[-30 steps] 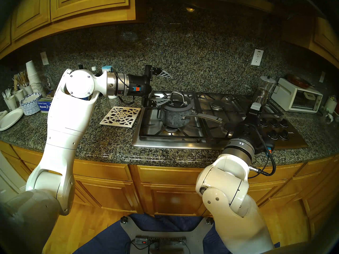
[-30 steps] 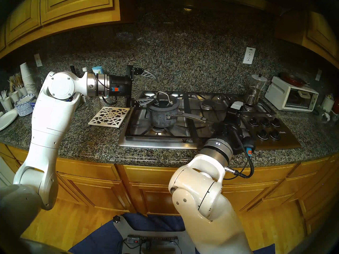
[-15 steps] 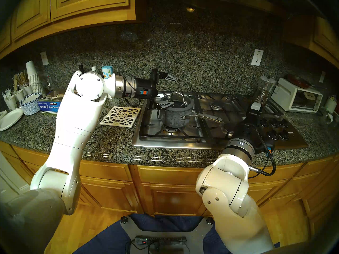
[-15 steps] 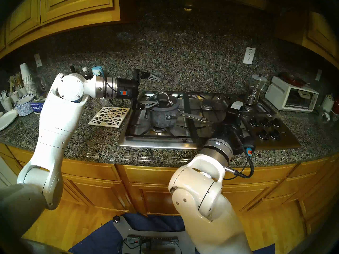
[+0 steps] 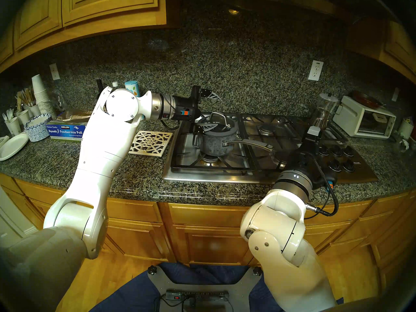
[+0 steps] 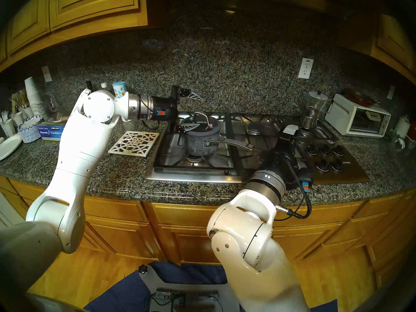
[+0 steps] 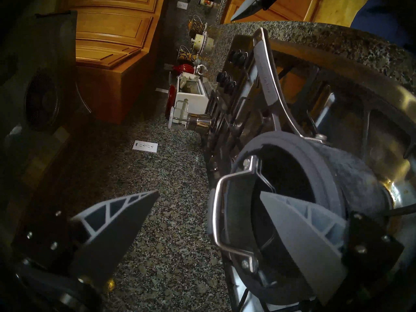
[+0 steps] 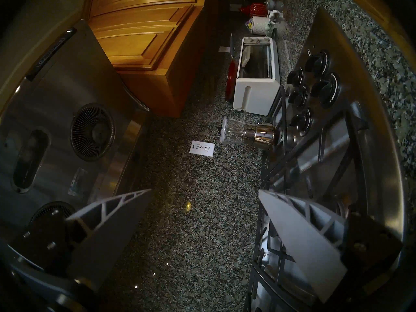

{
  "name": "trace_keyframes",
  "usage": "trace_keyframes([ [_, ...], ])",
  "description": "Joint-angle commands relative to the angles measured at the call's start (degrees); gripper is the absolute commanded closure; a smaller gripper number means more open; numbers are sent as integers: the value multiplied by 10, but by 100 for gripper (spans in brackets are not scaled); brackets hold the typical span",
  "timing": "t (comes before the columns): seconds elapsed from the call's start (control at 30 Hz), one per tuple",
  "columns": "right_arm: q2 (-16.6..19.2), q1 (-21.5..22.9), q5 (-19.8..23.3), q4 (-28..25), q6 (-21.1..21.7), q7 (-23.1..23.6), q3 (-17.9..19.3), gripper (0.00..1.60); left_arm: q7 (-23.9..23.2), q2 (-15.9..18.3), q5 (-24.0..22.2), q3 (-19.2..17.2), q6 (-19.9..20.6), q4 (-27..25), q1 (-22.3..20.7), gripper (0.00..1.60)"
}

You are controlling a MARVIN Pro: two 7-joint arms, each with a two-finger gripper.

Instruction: Pick up the pot, put it on the stove, take off the pot lid

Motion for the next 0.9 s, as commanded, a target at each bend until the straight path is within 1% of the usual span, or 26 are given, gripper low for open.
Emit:
trace_keyframes([
  [0.0,-1,8,-7,-13,1,-42,1,0,16,-19,1,-5,-7,2,-44,0],
  [0.4,-1,8,-9,-14,1,-45,0,0,21,-41,19,-2,-22,35,-64,0],
  [0.87,-1,9,-10,-14,1,-48,0,0,25,-55,30,2,-36,58,-75,0],
])
